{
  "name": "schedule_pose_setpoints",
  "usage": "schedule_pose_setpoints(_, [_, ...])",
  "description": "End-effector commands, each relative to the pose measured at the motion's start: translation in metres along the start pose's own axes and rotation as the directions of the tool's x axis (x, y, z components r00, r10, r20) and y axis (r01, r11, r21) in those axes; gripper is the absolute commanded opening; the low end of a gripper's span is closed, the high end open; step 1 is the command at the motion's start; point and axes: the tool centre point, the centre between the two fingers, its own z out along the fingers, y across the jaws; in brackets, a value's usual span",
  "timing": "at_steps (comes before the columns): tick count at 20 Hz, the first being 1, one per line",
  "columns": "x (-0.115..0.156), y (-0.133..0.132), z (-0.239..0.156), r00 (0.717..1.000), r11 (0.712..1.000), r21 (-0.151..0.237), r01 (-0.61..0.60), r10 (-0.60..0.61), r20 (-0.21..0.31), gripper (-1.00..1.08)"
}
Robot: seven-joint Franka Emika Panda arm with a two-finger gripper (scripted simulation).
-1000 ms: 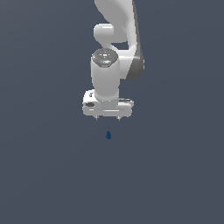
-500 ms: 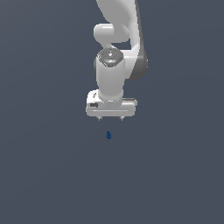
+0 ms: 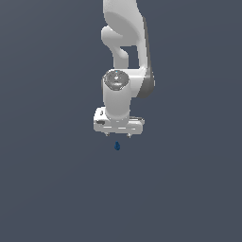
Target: Pick up the object and move it to a goal position.
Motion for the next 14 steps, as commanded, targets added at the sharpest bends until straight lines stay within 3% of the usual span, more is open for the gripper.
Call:
schedule_pose_setpoints(1, [0.001,0.003,0.016,1.0,1.0,0.001,-0.03,0.03,-0.001,1.0])
schedule_pose_setpoints(14, [0.0,0.006,0.043,0.998,0.998,0.0,-0.066,0.066,-0.002,1.0])
